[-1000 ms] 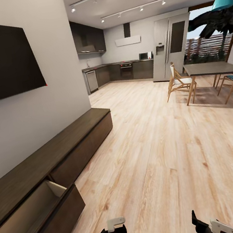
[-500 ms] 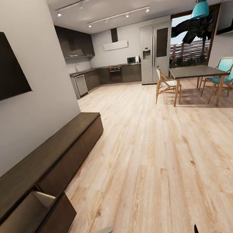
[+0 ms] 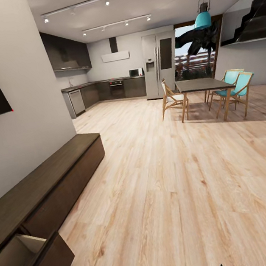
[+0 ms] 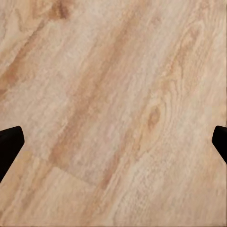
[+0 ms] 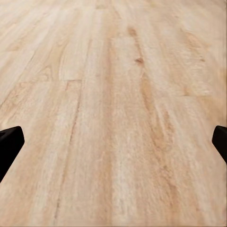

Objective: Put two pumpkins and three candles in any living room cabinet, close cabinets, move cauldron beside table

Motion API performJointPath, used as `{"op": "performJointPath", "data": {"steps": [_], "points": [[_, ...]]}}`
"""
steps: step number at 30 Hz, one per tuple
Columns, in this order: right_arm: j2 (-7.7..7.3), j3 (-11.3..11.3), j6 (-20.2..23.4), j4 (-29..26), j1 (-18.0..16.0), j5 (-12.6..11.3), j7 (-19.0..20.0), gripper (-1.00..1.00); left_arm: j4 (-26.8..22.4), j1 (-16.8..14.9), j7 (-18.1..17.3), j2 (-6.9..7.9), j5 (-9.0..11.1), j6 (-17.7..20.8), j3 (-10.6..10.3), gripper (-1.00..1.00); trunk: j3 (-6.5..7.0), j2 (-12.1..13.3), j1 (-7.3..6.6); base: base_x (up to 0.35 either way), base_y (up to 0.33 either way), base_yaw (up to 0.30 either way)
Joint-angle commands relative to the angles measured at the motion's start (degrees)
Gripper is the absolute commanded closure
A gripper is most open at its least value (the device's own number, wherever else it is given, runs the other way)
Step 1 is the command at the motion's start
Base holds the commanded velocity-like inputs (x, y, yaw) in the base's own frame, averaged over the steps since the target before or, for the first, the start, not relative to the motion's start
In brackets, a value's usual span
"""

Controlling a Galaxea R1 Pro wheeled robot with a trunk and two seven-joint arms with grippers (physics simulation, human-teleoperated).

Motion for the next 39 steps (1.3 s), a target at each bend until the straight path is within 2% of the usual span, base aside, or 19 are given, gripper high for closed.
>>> {"op": "performJointPath", "data": {"steps": [1,2,4,10,15,17,21,23,31,34,39], "points": [[-0.15,0.07,-0.13,0.04,-0.05,-0.5,0.49,-1.0,-0.12,-0.07,-2.77,0.6,1.43,-0.33,-0.46,-1.0,-0.05,-0.03,-0.01,0.0,0.0,-0.261],[-0.26,0.07,-0.07,0.04,-0.05,-0.5,0.48,-1.0,-0.03,-0.01,-4.38,1.12,2.43,-0.35,-0.44,-1.0,-0.05,-0.03,-0.01,0.0,0.0,-0.17],[-0.29,-0.1,0.01,0.06,-0.05,-0.6,0.29,-1.0,0.04,0.15,-5.14,1.48,3.18,-0.45,-0.43,-1.0,-0.05,-0.03,-0.01,0.0,0.0,-0.111],[-0.1,-0.37,0.02,0.08,-0.05,-0.76,0.15,-1.0,0.25,0.34,-5.75,1.68,3.18,-0.67,-0.42,-1.0,-0.05,-0.03,-0.01,0.034,0.0,-0.027],[0.18,-0.34,0.35,0.1,-0.05,-0.89,-0.13,-1.0,0.34,0.36,-5.62,1.5,3.18,-0.67,-0.31,-1.0,-0.05,-0.03,-0.01,0.254,0.0,-0.003],[0.24,-0.36,2.11,-0.15,-0.05,-1.16,-0.14,-1.0,0.75,0.36,-5.47,1.49,3.18,-0.58,-0.18,-1.0,-0.05,-0.03,-0.01,0.308,0.0,-0.001],[-0.04,-0.44,9.41,-0.87,-0.12,-1.37,-0.08,-1.0,1.47,0.36,-5.38,1.43,3.18,-0.39,-0.02,-1.0,-0.05,-0.03,-0.01,0.318,0.0,0.0],[-0.07,-0.45,10.74,-1.32,-0.13,-1.33,0.01,-1.0,1.53,0.36,-5.37,1.29,3.18,-0.39,-0.05,-1.0,-0.05,-0.03,-0.01,0.321,0.0,0.0],[-0.11,-0.14,11.09,-1.67,-0.14,-0.85,0.36,-1.0,1.52,0.36,-5.3,0.99,3.18,-0.49,-0.12,-1.0,-0.05,-0.03,-0.01,0.324,0.0,0.0],[-0.01,-0.11,10.94,-1.73,-0.14,-0.82,0.37,-1.0,1.49,0.36,-5.28,0.01,3.18,-0.45,-0.15,-1.0,-0.05,-0.03,-0.01,0.329,0.0,0.0],[0.12,-0.11,10.76,-1.74,-0.14,-0.77,0.37,-1.0,1.49,0.36,-5.28,-0.4,3.18,-0.4,-0.14,-1.0,-0.04,-0.03,-0.01,0.329,0.0,-0.057]]}}
